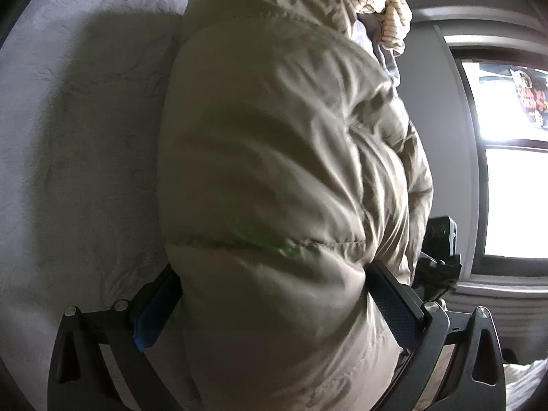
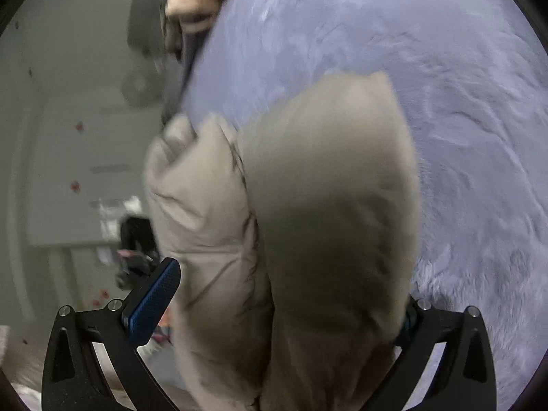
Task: Fold large clothes
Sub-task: 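Grasp the coat bundle with both tools and fold it over once more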
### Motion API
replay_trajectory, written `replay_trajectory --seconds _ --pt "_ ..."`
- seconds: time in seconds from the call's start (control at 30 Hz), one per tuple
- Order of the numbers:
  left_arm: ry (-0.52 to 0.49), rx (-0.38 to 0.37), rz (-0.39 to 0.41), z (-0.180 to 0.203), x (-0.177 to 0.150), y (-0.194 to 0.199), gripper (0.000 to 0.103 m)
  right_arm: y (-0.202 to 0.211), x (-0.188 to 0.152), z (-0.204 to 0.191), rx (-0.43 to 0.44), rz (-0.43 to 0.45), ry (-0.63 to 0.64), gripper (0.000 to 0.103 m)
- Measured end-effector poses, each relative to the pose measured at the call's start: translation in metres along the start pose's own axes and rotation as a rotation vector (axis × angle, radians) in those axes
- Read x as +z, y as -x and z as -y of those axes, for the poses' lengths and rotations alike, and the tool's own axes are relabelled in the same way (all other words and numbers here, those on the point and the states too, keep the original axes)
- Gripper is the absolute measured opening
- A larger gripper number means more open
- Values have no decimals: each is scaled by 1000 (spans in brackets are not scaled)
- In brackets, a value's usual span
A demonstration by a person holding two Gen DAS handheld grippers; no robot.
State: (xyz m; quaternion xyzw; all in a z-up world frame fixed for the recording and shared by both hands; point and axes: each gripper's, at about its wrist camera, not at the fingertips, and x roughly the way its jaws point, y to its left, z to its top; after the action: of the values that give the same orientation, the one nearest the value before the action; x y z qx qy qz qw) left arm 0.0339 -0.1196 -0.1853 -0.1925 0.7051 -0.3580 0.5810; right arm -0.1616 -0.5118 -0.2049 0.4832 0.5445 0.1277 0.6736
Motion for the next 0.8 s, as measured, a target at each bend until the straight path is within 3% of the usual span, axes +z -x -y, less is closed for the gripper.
replay_trajectory --seconds 0.23,0.33,0.43,0.5,0.53,0.6,0.67,0.8 --pt "33 -65 -55 -8 11 -32 103 -28 15 1 -66 -36 -25 103" --pt "-13 -23 -34 3 10 -32 103 -30 15 1 -88 -23 -53 103" --pt "-86 11 -13 22 9 -26 92 -29 9 -2 -117 2 -76 99" --pt "-119 3 -7 29 10 -19 84 -22 4 -11 -136 28 -81 75" --pt "-131 -10 -8 32 12 -15 80 -18 2 -12 -136 42 -81 70" --pt "-154 -25 -9 37 14 -6 76 -13 -3 -25 -133 74 -76 51" --pt "-194 -29 9 45 20 7 76 -10 -7 -42 -131 100 -59 45" --pt "-229 -50 70 53 37 38 76 -18 0 -83 -107 131 -13 44"
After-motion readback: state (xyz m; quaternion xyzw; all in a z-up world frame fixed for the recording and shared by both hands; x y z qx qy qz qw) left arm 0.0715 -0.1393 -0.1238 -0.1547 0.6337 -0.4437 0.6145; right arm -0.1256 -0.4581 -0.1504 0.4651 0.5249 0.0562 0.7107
